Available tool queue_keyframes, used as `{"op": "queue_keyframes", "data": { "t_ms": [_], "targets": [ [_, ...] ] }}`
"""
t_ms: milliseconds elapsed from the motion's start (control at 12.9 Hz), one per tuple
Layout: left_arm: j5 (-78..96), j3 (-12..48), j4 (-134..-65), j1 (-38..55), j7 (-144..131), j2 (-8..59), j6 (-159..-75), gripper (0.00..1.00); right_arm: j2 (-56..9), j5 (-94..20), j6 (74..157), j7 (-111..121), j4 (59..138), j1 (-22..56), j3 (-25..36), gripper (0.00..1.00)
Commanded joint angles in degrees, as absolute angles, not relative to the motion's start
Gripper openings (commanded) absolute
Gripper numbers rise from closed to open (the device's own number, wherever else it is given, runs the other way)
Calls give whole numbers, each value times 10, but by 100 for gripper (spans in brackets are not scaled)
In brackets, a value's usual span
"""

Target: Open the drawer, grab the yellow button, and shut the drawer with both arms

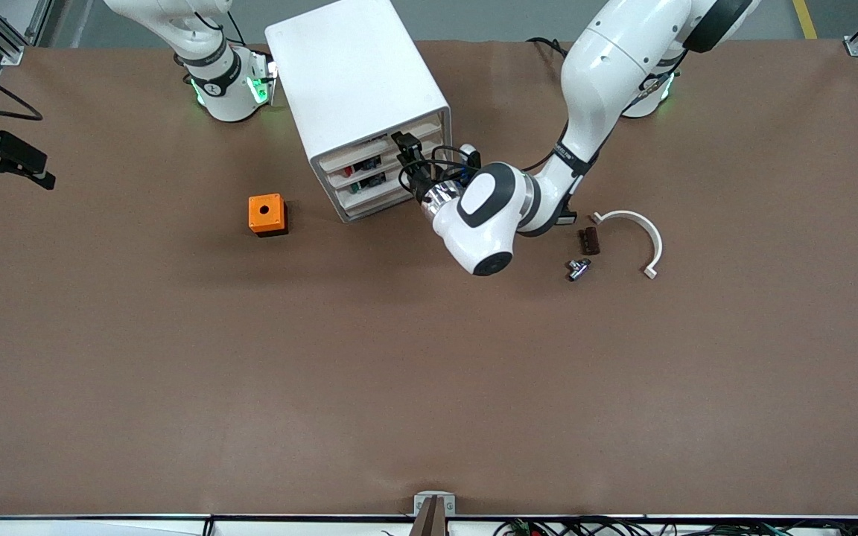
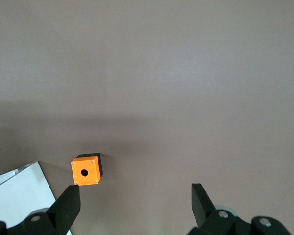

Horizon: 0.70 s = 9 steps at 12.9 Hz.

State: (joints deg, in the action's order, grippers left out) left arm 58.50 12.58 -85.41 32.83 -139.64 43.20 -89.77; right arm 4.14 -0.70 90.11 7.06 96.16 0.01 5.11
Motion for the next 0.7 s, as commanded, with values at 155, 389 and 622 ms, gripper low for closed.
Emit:
{"op": "queue_keyframes", "data": {
  "t_ms": [155, 389, 622],
  "targets": [
    [593, 120, -840, 324, -1408, 440, -883, 0, -77, -1, 901, 78, 899, 0, 54, 100],
    [589, 108, -823, 299, -1406, 439, -874, 0, -83, -3, 902, 77, 899, 1, 54, 100],
    [588, 107, -804, 245, -1381, 441, -875, 0, -84, -11, 902, 47, 899, 4, 53, 100]
  ]
}}
